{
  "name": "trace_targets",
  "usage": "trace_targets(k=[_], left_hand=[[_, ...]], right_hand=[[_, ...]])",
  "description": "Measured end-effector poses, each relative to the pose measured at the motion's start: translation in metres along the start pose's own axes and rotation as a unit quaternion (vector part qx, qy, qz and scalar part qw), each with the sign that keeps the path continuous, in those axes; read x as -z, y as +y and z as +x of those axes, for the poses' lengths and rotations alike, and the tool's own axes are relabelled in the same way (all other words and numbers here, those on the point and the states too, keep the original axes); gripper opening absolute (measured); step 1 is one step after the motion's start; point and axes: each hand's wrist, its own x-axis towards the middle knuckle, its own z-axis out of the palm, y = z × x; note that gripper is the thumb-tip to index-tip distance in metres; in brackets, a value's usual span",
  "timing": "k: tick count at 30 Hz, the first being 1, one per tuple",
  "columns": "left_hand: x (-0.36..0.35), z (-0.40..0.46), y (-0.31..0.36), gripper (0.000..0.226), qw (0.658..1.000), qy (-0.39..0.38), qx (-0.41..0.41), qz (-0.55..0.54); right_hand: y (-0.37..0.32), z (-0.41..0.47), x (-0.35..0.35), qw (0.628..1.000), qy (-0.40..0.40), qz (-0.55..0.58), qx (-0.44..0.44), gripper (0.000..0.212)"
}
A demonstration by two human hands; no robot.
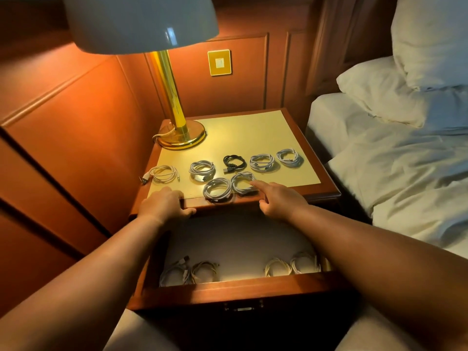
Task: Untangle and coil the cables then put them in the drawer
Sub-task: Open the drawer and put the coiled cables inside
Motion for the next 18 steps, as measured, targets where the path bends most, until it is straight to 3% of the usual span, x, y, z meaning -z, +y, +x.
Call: trace_targets(k=[4,9,16,18], left_hand=[[0.007,0.006,-0.002,0.044,1.000,-0.009,-0.005,-0.004],[0.009,0.005,0.002,0.045,1.000,-0.020,-0.005,0.002],[0.008,0.002,0.002,0.042,1.000,-0.011,-0.005,-0.004],[0.007,0.002,0.003,0.041,1.000,-0.010,-0.006,-0.006]], right_hand=[[-0.013,0.028,0.003,0.994,-0.044,-0.092,-0.044,0.059],[-0.019,0.034,0.005,0.994,-0.017,-0.107,-0.018,0.026],[-0.023,-0.030,-0.012,0.982,0.078,-0.086,0.149,0.015],[-0.020,-0.050,-0.021,0.972,0.070,-0.082,0.208,0.014]])
